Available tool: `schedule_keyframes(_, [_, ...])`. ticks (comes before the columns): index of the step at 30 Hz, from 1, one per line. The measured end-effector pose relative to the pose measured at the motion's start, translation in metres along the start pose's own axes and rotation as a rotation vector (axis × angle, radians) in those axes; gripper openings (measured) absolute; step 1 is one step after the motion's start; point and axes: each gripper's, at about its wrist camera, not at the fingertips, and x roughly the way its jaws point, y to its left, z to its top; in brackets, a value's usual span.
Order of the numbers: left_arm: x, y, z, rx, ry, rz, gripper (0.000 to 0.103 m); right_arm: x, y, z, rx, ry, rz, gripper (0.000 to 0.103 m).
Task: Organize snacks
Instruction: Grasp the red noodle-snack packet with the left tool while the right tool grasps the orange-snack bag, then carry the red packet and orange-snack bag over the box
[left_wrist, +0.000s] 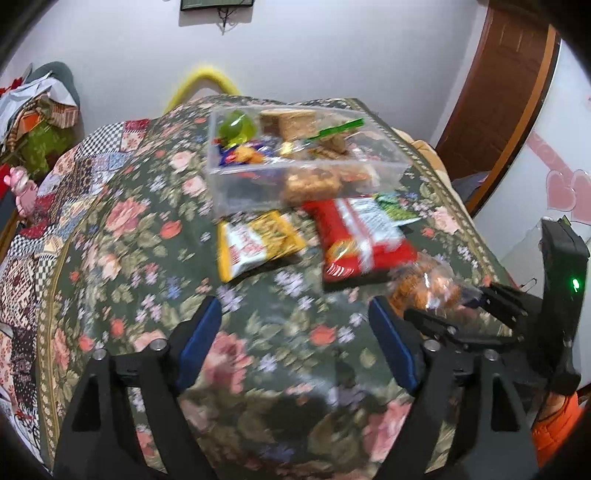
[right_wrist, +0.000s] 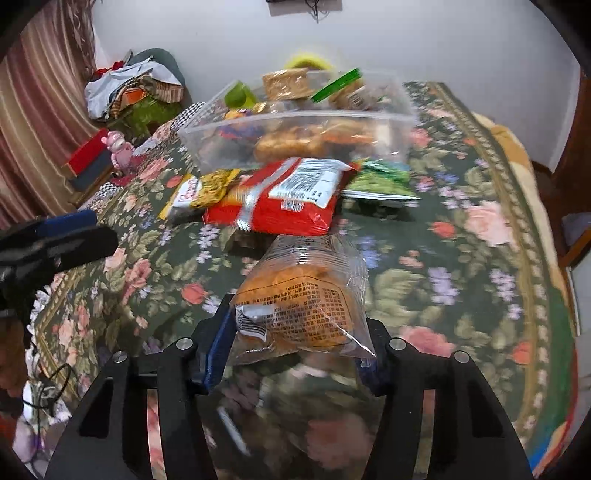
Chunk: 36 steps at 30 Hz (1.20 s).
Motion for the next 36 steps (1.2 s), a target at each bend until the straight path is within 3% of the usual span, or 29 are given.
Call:
schedule_keyframes(7, [0.028,-0.047,0.027,0.045,-0.004,0.017,0.09,-0.027,-0.044,0.0,0.019,-0.062,-0.043,0.053])
schedule_keyframes(16, [0.101,-0.075,0.047,0.04,0.088,0.1,0.09,-0.037,-0.088,0.012,0.082,-0.143,0.01,0.053])
schedule_keyframes(25, [0.148,-0.086,0.055,0.047,0.146,0.169,0.09,-0.025,-0.1,0.015,0.071,-0.131,0.049,0.053])
schedule_keyframes(29, [0.158,-0.08,0.055,-0.001,0.154,0.143,0.09,-0.024,-0.102,0.015,0.072,-0.113,0.052,0.053])
schedule_keyframes(31, [0.157,-0.075,0.054,-0.026,0.138,0.123,0.087,-0.024,-0.1,0.016,0.072,-0.103,0.053,0.053])
schedule_keyframes(36, [0.146,-0.069,0.048,-0.019,0.104,0.095,0.067,-0.021,-0.094,0.022,0.057,-0.094,0.026,0.053])
